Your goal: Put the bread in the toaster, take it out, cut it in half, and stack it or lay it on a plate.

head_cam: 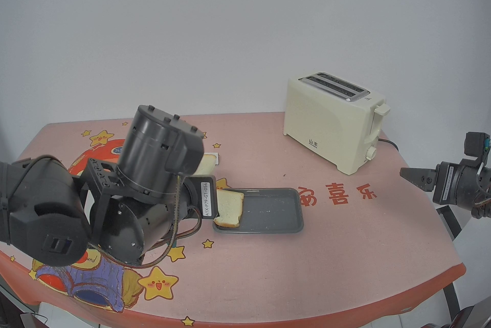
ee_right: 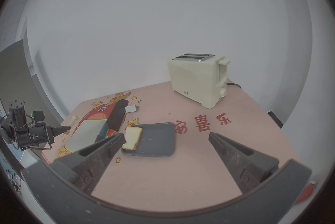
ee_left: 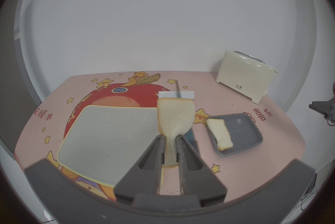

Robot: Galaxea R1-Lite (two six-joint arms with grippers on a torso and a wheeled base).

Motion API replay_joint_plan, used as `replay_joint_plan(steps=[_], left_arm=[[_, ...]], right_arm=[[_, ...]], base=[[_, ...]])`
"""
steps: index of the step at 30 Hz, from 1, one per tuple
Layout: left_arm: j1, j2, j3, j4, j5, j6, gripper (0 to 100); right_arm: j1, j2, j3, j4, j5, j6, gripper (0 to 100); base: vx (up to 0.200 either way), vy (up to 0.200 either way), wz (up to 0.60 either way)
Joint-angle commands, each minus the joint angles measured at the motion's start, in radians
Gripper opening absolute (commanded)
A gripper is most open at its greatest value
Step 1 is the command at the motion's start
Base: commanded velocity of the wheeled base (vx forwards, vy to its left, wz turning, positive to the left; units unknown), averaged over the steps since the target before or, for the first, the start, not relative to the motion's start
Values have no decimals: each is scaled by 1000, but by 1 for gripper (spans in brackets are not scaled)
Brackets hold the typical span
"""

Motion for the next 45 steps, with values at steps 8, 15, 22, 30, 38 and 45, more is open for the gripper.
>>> replay_joint_plan(steps=[8,15,22,30,38,45], left_arm=[[-27,126,-48,-13,2,-1,0],[-22,229,-157,24,-2,4,0],[-30,309,-305,165,-2,1,0],[-34,390,-367,217,35,-21,0],[-37,410,-368,219,55,-26,0],[-51,398,-361,275,83,-41,0]], right_arm=[[0,-3,0,2,0,0,100],[0,0,0,3,-1,0,100],[-1,2,0,3,0,0,100],[-1,0,0,5,0,0,100],[-1,-3,0,5,-1,0,100],[-1,-4,-2,5,-1,0,100]], base=[[0,0,0],[0,0,0],[0,0,0],[0,0,0],[0,0,0],[0,0,0]])
